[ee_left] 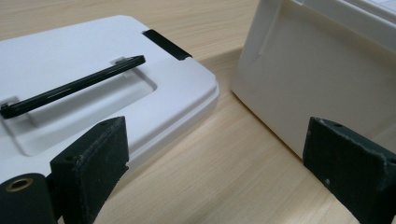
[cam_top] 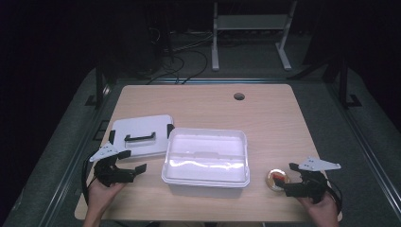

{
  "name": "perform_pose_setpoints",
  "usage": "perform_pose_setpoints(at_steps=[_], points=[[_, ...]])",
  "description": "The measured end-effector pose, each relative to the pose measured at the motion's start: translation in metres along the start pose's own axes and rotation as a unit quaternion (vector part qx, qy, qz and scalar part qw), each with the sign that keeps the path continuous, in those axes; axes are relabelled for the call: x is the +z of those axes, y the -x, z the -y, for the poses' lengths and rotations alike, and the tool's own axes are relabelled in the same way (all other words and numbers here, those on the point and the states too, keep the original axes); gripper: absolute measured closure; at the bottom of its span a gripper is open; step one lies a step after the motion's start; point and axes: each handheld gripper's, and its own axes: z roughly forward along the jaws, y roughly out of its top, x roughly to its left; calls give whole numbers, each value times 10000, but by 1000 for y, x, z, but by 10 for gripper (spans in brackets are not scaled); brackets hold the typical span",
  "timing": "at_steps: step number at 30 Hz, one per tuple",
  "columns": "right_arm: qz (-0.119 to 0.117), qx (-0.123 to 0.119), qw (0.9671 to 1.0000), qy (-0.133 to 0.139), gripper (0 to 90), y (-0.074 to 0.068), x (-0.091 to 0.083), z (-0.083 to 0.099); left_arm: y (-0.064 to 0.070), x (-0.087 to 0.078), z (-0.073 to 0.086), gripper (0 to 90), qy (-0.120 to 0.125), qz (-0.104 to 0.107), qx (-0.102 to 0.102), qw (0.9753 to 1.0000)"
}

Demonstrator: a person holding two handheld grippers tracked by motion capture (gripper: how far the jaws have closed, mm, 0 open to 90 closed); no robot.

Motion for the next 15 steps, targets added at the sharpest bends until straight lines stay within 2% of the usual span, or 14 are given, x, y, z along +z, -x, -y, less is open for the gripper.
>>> perform_pose_setpoints(at_steps=[3, 8, 9, 10, 11, 12, 13, 14, 15], points=[[-15, -35, 10000, -2, 142, -1, 0, 0, 1, 0, -2, 67, -18, 45, 40, 10000], [-26, -36, 10000, -6, 142, -2, 1, 0, 1, -8, -15, 68, 75, 133, 163, 9998], [-39, -29, 10000, -39, 142, -3, 2, 0, 1, -14, -25, 68, 106, 276, 269, 9992], [-39, -29, 10000, -39, 142, -3, 2, 0, 1, -14, -25, 68, 106, 276, 269, 9992], [-43, -89, 9999, -43, 142, -5, 1, -2, 3, -19, -38, 71, 85, 370, 458, 9982], [-34, -116, 9999, -29, 142, -6, 1, -3, 3, -19, -38, 71, 85, 370, 458, 9982], [-34, -113, 9999, -28, 142, -7, 1, -3, 5, -21, -45, 71, 61, 433, 569, 9974], [-33, -118, 9999, -28, 142, -7, 1, -4, 10, -26, -59, 71, -1, 552, 782, 9954], [-34, -120, 9999, -39, 142, -7, 1, -4, 13, -27, -66, 71, -6, 614, 874, 9943]])
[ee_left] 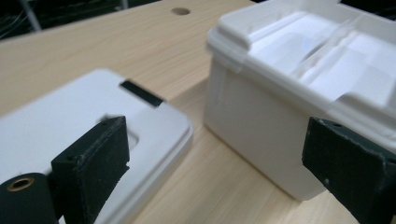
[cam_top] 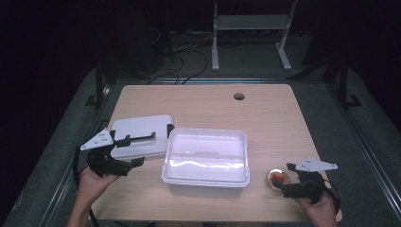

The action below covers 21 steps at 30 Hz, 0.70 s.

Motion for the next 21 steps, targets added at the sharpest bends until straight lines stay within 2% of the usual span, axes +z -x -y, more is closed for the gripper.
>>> perform_pose_setpoints(at_steps=[2, 3, 5, 6, 7, 8, 9, 10, 11, 12, 13, 14, 17, 18, 19, 20, 21], points=[[2, -19, 10000, 12, 142, 0, 0, 0, 3, -1, -15, 71, -87, 76, 220, 9997], [2, -19, 10000, 12, 142, 0, 0, 0, 3, -1, -15, 71, -87, 76, 220, 9997], [1, -35, 10000, -8, 142, 0, 0, -1, 7, -1, -28, 71, -149, 177, 391, 9990], [-2, -35, 10000, 14, 142, 0, 0, -1, 11, 2, -39, 71, -233, 240, 548, 9979], [-2, -35, 10000, 14, 142, 0, 0, -1, 11, 2, -39, 71, -233, 240, 548, 9979], [-12, -40, 10000, 13, 142, 0, 0, -1, 15, 5, -48, 71, -316, 328, 671, 9967], [-12, -40, 10000, 13, 142, 0, 0, -1, 15, 5, -48, 71, -316, 328, 671, 9967], [-24, -47, 10000, -2, 142, -1, 0, -1, 19, 10, -56, 71, -395, 400, 799, 9952], [-24, -47, 10000, -2, 142, -1, 0, -1, 19, 10, -56, 71, -395, 400, 799, 9952], [-42, -59, 10000, -10, 142, -1, 0, -1, 23, 16, -62, 71, -476, 458, 915, 9936], [-47, -68, 10000, -12, 142, -1, 0, -1, 23, 16, -62, 72, -476, 458, 915, 9936], [-50, -77, 10000, -5, 142, -1, -1, -1, 26, 21, -68, 72, -542, 494, 1026, 9920], [-68, -79, 9999, 1, 142, -1, -1, -1, 29, 27, -75, 74, -597, 565, 1103, 9905], [-94, -72, 9999, -22, 142, -1, 0, -1, 33, 32, -81, 75, -675, 606, 1210, 9885], [-94, -72, 9999, -22, 142, -1, 0, -1, 33, 32, -81, 75, -675, 606, 1210, 9885], [-116, -101, 9999, -23, 142, -2, 0, -1, 36, 37, -86, 75, -758, 662, 1313, 9862], [-110, -110, 9999, -25, 142, -2, 0, -1, 38, 39, -89, 75, -795, 686, 1347, 9853]])
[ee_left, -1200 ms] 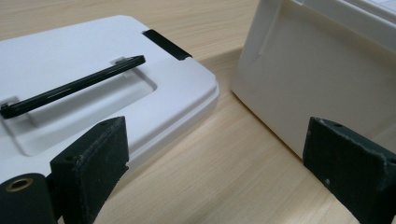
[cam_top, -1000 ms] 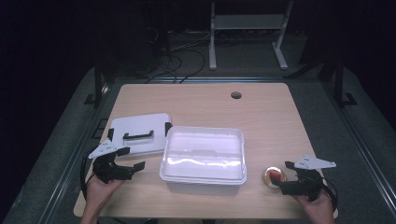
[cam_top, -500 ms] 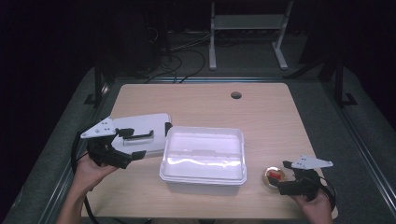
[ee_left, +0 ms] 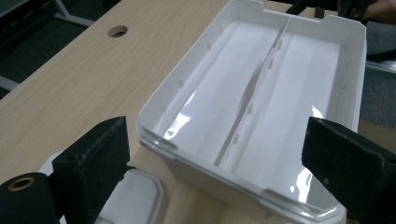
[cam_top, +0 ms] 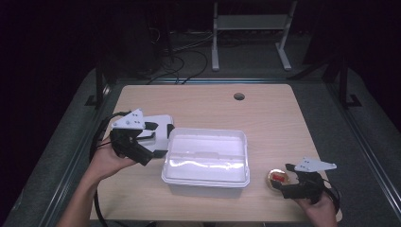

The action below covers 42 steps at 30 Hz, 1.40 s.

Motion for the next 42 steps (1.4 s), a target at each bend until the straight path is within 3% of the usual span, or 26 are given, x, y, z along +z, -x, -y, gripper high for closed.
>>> perform_pose_setpoints(at_steps=[10, 20, 24, 29, 30, 34, 35, 37, 38, 40, 41, 42], points=[[-26, -10, 10000, -12, 142, -1, 0, 0, 2, 15, -21, 103, -246, 235, 300, 9990], [-46, -34, 10000, -21, 142, -1, 0, -1, 4, 29, -39, 141, -497, 542, 533, 9959], [-69, -62, 9999, -48, 142, -2, 0, -1, 6, 39, -48, 164, -747, 654, 758, 9922], [-60, -80, 9999, -18, 142, -3, -1, -2, 8, 48, -56, 193, -900, 750, 893, 9891], [-67, -101, 9999, -27, 142, -3, 0, -2, 9, 53, -59, 213, -1019, 808, 969, 9868], [-72, -161, 9998, -78, 142, -4, 1, -3, 9, 61, -65, 236, -1167, 845, 1038, 9841], [-58, -183, 9998, -67, 142, -5, 1, -3, 10, 67, -69, 263, -1251, 929, 1132, 9813], [-50, -186, 9998, -49, 142, -5, 0, -4, 11, 70, -70, 304, -1293, 965, 1160, 9801], [-47, -170, 9998, -28, 142, -5, 0, -4, 13, 76, -73, 313, -1411, 1011, 1225, 9772], [-46, -169, 9998, -32, 142, -5, 0, -4, 13, 79, -73, 357, -1434, 1052, 1234, 9763], [-60, -193, 9998, -45, 142, -5, 0, -4, 13, 85, -75, 372, -1528, 1108, 1309, 9733], [-71, -203, 9998, -47, 142, -5, 0, -4, 13, 88, -76, 382, -1553, 1149, 1286, 9727]])
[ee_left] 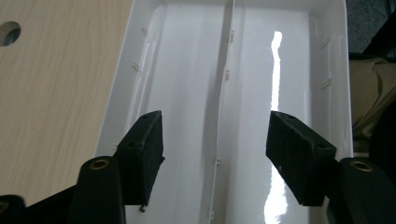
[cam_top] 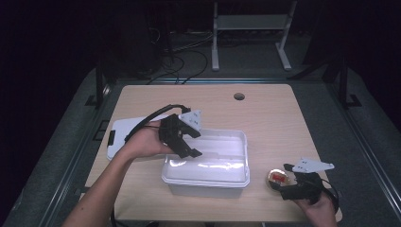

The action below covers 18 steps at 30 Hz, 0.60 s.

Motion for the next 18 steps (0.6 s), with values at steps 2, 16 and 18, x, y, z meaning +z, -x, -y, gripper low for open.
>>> perform_pose_setpoints(at_steps=[2, 16, 18], points=[[1, -8, 10000, 7, 142, 0, 0, 0, -1, 3, -1, 432, -14, 41, 15, 10000], [-20, -46, 10000, 18, 142, -1, -1, -1, -3, 35, -17, 608, -642, 324, 254, 9971], [-27, -46, 10000, 18, 142, -1, -1, -1, -3, 36, -19, 625, -645, 335, 276, 9970]])
